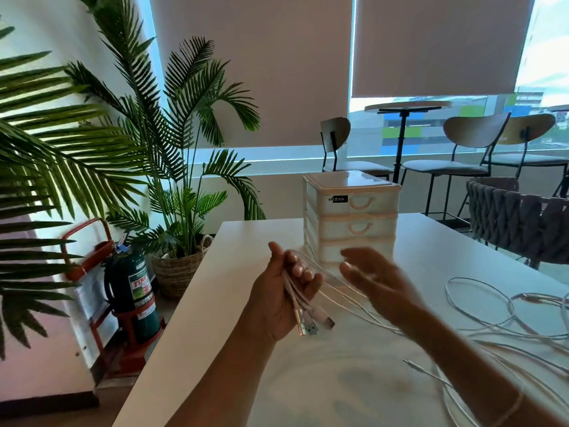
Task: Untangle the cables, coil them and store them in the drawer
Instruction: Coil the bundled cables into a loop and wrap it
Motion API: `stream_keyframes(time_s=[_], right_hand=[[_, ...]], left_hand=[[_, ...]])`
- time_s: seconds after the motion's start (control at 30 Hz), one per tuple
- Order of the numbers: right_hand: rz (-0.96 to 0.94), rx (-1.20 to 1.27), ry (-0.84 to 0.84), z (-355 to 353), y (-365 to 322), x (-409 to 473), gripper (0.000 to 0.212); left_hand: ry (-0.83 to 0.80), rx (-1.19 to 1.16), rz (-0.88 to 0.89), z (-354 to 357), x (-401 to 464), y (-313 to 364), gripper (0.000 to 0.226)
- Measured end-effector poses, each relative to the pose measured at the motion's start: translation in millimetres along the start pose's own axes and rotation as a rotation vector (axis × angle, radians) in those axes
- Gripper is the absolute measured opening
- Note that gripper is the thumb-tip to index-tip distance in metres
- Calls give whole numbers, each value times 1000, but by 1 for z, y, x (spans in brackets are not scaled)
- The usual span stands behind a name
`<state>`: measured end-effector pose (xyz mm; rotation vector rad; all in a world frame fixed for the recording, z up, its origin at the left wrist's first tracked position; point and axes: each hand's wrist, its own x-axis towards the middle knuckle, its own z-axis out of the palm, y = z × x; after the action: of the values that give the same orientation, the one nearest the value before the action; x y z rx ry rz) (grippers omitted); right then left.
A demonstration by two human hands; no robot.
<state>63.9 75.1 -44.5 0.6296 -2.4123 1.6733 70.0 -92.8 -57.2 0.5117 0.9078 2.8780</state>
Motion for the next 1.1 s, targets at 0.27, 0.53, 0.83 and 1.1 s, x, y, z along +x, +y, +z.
stream_keyframes(time_s=[0.27, 0.53, 0.83, 1.1], right_hand=[[795, 858, -124, 54, 13, -14, 63], [807, 940, -159, 67, 0, -8, 67], [744, 816, -276, 63, 7, -9, 45], [248, -77, 248, 44, 13, -2, 21]], left_hand=[[237, 283, 56, -8, 2, -10, 33], [148, 779, 152, -15, -2, -17, 29], [171, 844, 140, -19, -2, -14, 45], [115, 669, -22, -10, -8, -13, 36]])
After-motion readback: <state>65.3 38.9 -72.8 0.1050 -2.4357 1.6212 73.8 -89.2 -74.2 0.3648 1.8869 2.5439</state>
